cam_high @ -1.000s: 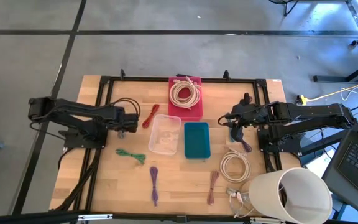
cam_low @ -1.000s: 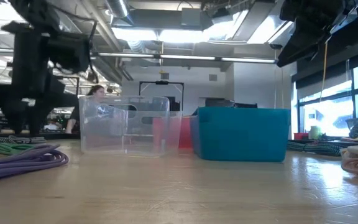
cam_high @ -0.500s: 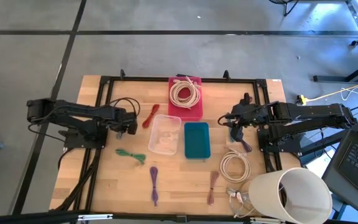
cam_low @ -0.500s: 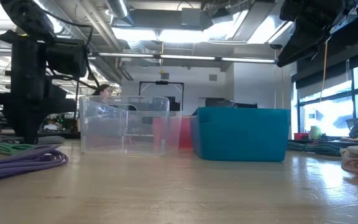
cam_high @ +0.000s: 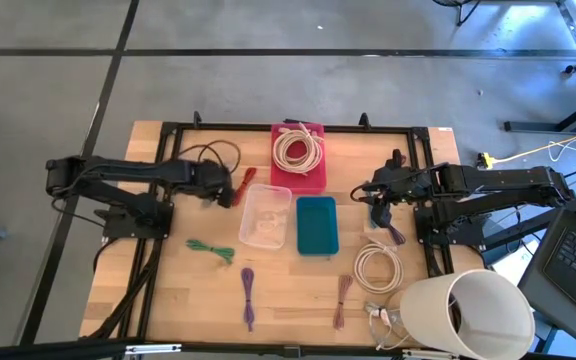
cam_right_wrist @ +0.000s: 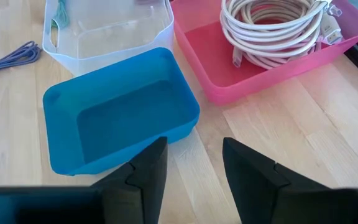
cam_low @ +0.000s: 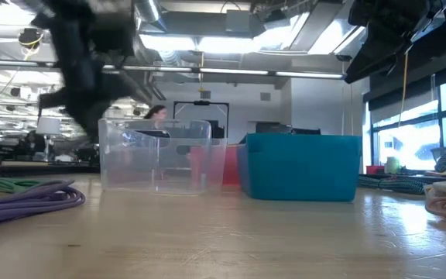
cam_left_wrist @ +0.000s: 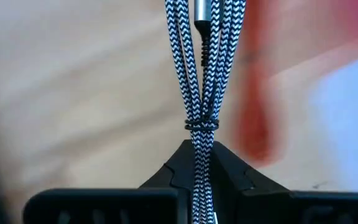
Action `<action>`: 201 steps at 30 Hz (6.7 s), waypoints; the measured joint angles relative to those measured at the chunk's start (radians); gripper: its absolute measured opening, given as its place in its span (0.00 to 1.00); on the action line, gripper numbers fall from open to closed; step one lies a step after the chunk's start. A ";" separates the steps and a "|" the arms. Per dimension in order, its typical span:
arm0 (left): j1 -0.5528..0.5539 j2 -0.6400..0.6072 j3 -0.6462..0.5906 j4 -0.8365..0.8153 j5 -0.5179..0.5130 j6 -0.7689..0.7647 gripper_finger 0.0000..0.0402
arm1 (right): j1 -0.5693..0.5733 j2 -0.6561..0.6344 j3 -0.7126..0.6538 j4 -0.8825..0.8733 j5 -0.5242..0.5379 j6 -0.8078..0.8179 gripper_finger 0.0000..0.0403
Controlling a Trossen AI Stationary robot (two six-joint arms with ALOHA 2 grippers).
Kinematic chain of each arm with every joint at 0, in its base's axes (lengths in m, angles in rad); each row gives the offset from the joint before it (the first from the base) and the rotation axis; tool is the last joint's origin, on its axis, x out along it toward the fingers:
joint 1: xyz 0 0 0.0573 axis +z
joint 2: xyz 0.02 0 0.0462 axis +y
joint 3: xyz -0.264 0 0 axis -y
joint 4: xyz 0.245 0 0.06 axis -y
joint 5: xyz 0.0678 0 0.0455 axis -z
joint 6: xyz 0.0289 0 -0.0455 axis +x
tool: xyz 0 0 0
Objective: Pick & Place USB Port
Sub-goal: Put the black and white charger cable into the transparent bin, then put the black and pink charger cable into the transparent bin
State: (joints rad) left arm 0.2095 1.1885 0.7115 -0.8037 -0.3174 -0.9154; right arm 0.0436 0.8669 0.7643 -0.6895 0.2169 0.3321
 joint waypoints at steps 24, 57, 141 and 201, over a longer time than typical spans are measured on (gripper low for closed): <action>-0.330 0.174 0.212 0.358 -0.013 -0.004 0.05 | 0.000 0.000 0.000 0.017 0.000 -0.018 0.40; -0.232 0.511 0.221 0.505 0.154 -0.278 0.05 | 0.000 0.000 0.000 0.016 0.000 -0.022 0.40; -0.009 -0.444 0.221 0.633 0.204 0.684 0.15 | -0.177 0.032 0.598 -0.486 0.550 0.410 0.35; 0.004 -0.456 0.221 0.603 0.258 0.918 0.15 | -1.026 0.327 -0.199 0.057 -0.157 0.651 0.34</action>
State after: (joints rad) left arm 0.2134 0.7323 0.9321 -0.2005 -0.0598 0.0021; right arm -0.9823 1.1938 0.5657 -0.6328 0.0595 0.9826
